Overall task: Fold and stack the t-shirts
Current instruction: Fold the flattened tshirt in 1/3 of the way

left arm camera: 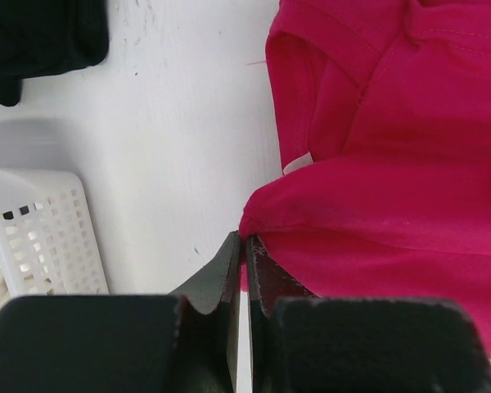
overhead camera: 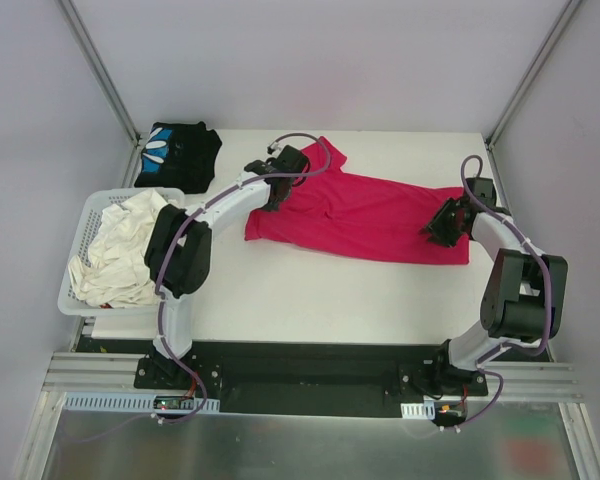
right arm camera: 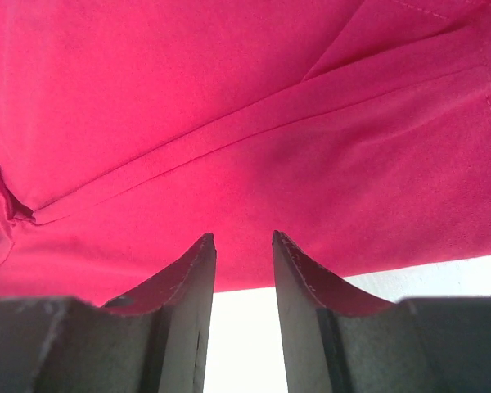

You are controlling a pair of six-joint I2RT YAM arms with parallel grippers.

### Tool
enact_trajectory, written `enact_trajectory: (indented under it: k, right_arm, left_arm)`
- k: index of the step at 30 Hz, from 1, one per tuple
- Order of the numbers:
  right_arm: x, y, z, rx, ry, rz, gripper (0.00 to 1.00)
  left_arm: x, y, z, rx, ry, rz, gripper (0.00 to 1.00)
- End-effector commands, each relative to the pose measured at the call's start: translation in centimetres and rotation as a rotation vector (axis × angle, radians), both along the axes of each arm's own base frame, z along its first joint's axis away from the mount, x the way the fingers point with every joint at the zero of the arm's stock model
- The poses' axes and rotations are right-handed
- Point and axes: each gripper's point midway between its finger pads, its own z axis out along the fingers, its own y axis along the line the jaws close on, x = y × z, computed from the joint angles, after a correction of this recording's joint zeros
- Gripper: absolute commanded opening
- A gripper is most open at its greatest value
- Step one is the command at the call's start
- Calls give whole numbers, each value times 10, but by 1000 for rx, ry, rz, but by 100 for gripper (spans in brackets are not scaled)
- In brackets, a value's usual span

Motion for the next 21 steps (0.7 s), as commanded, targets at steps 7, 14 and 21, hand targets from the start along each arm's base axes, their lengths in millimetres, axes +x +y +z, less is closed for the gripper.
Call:
enact_trajectory:
  k: [7, 14, 21]
  right_arm:
    - [-2, 2, -11, 26, 36, -47, 37]
    - [-3, -9, -1, 1, 30, -88, 37]
    - [2, -30, 30, -22, -41, -133, 38]
  left_arm:
    - [2, 3, 1, 32, 12, -20, 0]
    - [-6, 5, -8, 36, 50, -38, 0]
    - [-20, 7, -24, 24, 97, -27, 0]
